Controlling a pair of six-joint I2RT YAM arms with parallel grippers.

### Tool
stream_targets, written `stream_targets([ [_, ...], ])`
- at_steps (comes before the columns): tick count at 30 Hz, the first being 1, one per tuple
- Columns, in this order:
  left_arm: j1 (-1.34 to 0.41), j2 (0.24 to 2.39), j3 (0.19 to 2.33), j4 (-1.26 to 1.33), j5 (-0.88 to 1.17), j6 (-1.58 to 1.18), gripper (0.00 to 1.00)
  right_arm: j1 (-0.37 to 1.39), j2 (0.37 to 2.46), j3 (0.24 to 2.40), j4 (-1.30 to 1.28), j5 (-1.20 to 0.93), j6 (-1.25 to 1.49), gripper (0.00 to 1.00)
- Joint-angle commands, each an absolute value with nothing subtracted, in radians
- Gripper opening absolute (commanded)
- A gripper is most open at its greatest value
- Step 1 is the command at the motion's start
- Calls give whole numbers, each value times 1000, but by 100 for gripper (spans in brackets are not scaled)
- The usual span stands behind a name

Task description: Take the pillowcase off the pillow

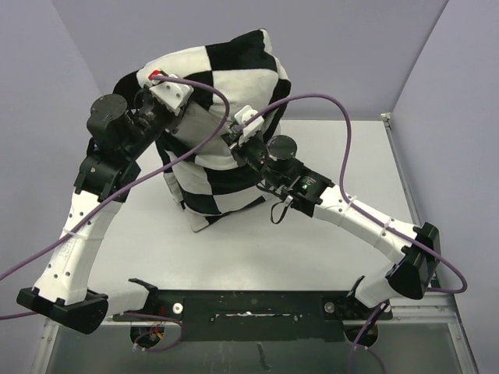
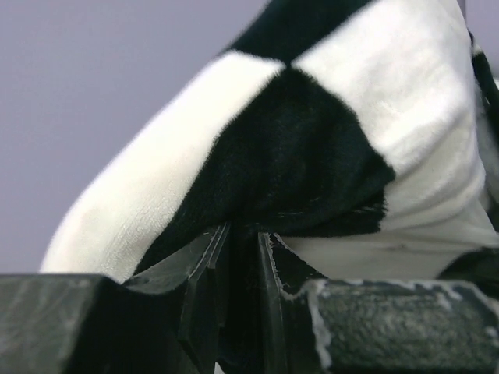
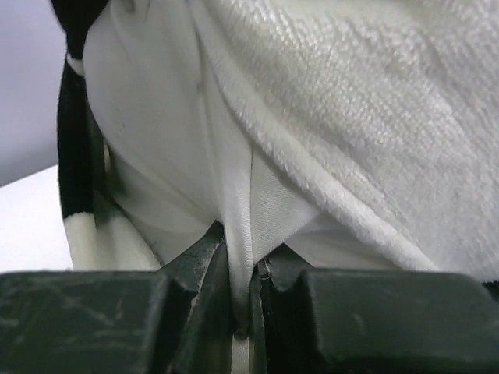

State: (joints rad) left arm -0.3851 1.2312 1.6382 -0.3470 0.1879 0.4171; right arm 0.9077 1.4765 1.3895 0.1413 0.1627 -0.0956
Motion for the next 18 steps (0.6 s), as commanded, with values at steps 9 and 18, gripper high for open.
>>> stream_targets([
  [9,-400,1167,1626,198,101,447,18,1004,1543,1417,177,42,11,0],
  [18,-403,1098,1529,238,211,350,25,1131,1551,1331,222,-16,32,0],
])
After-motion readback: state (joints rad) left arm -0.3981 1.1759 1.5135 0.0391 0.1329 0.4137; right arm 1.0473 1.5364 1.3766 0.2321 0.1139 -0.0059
